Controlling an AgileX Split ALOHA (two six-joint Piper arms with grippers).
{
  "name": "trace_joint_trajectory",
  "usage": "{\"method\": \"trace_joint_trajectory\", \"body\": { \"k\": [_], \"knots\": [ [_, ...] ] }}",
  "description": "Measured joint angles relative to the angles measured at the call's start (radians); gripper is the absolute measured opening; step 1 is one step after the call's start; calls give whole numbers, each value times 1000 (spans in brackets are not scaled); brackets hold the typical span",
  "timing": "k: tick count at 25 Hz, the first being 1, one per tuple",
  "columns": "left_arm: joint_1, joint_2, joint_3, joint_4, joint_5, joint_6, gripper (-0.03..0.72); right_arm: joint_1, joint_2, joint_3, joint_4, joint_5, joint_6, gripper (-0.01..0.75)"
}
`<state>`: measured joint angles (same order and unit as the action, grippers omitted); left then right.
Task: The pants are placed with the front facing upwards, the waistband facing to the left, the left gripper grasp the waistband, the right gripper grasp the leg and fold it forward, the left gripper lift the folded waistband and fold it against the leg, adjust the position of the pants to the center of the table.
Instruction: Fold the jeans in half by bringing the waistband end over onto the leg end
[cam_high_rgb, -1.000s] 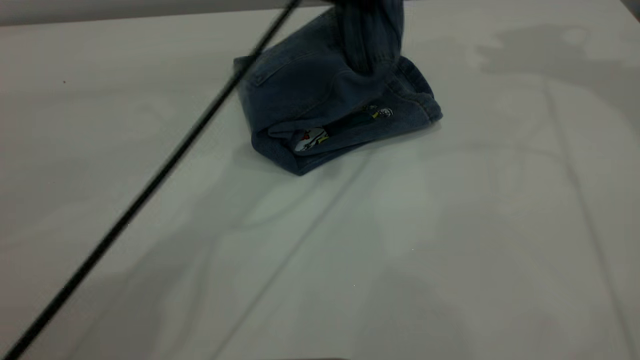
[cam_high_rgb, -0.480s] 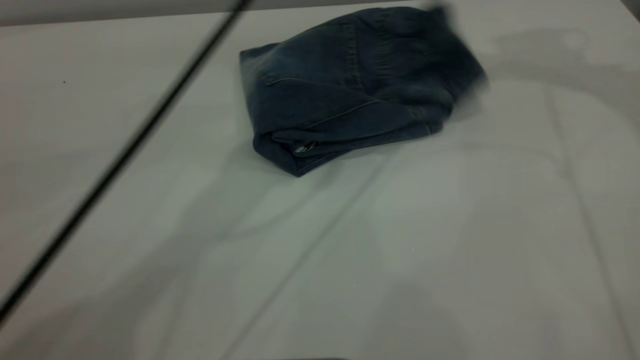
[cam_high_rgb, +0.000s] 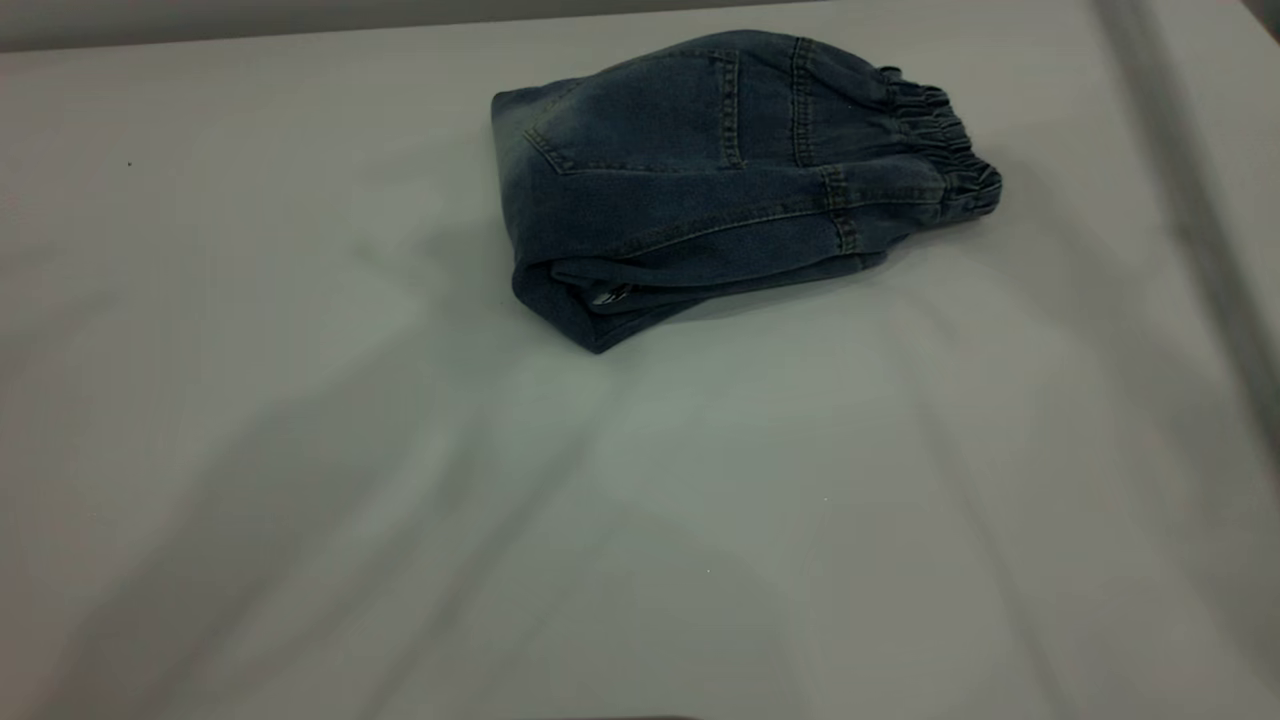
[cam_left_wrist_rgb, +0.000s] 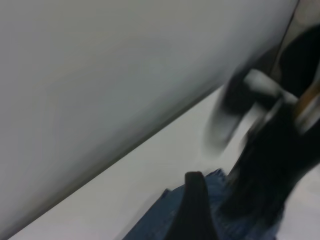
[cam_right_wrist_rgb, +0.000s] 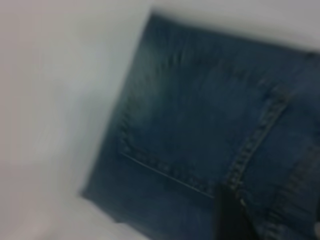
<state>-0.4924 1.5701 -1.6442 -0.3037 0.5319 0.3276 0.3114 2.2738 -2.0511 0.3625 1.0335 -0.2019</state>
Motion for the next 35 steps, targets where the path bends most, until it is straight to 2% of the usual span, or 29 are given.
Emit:
{"method": "trace_joint_trajectory", "body": {
  "k": [4,6,10,14,20,25,28,35],
  "knots": [
    [-1,-55,0,-5,96,-19,554,147,140,0,-325,-54,140,298],
    [-1,-59,0,-5,154,-26,554,193,197,0,-458,-60,242,307],
    [-1,-56,0,-3,240,-35,554,212,275,0,-568,-61,386,329],
    [-1,-56,0,-2,259,-37,554,208,285,0,-542,-33,416,332],
    [-1,-56,0,21,263,-38,554,206,285,0,-347,51,459,332],
    [-1,-56,0,21,270,-38,554,206,299,-3,-236,63,711,332],
    [-1,-56,0,21,276,-38,554,206,305,-9,-211,71,827,332],
    [-1,-56,0,22,295,-27,554,206,255,-13,-280,154,834,332]
  ]
}}
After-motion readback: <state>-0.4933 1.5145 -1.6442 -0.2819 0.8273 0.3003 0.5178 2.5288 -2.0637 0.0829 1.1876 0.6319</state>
